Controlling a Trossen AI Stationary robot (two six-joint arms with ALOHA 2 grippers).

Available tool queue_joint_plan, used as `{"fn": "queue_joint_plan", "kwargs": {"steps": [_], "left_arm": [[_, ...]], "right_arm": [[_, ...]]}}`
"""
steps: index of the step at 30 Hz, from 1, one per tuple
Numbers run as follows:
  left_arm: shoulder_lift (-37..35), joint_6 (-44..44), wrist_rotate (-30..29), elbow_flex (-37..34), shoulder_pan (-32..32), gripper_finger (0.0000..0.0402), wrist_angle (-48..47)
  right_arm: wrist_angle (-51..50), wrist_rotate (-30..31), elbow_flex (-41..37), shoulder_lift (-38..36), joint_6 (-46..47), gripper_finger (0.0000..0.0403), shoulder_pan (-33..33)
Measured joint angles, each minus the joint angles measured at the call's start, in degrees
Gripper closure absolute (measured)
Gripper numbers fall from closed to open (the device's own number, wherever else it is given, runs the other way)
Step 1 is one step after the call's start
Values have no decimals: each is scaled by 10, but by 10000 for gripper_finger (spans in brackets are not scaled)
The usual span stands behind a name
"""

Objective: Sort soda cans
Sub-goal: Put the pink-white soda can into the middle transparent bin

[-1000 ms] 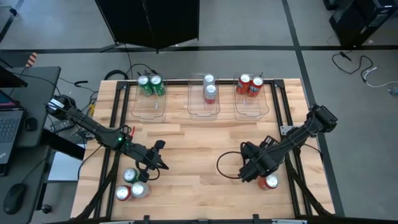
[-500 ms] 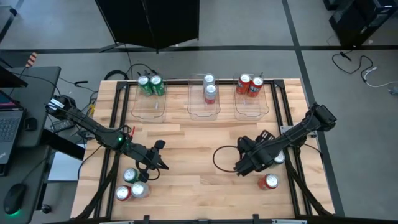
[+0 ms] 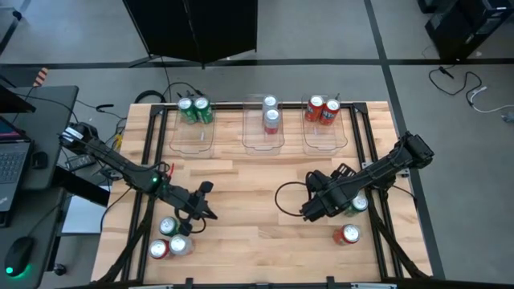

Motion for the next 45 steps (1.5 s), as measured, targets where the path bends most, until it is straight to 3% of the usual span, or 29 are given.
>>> {"fn": "queue_joint_plan", "kwargs": {"steps": [4, 7, 15, 18, 24, 30, 33, 41, 45], "left_arm": [[0, 0, 0, 0, -8, 400, 0], [0, 1, 0, 0, -13, 400, 0], [0, 1, 0, 0, -16, 400, 0], [0, 1, 0, 0, -16, 400, 0], [0, 1, 0, 0, -16, 400, 0], [0, 1, 0, 0, -16, 400, 1], [0, 0, 0, 0, -16, 400, 0], [0, 0, 0, 0, -16, 400, -2], [0, 0, 0, 0, -16, 400, -3]], "right_arm": [[0, 0, 0, 0, -8, 167, -1], [0, -2, 0, 0, -14, 197, -4], [-1, -24, 0, 0, -27, 367, -6], [-1, -28, 0, 0, -28, 395, -3], [24, -26, 0, 0, -54, 381, 1], [195, -18, 0, 0, -174, 347, -1], [243, -8, 0, 0, -226, 301, -8], [240, -6, 0, 0, -310, 139, -41], [237, -6, -1, 0, -336, 83, -58]]}}
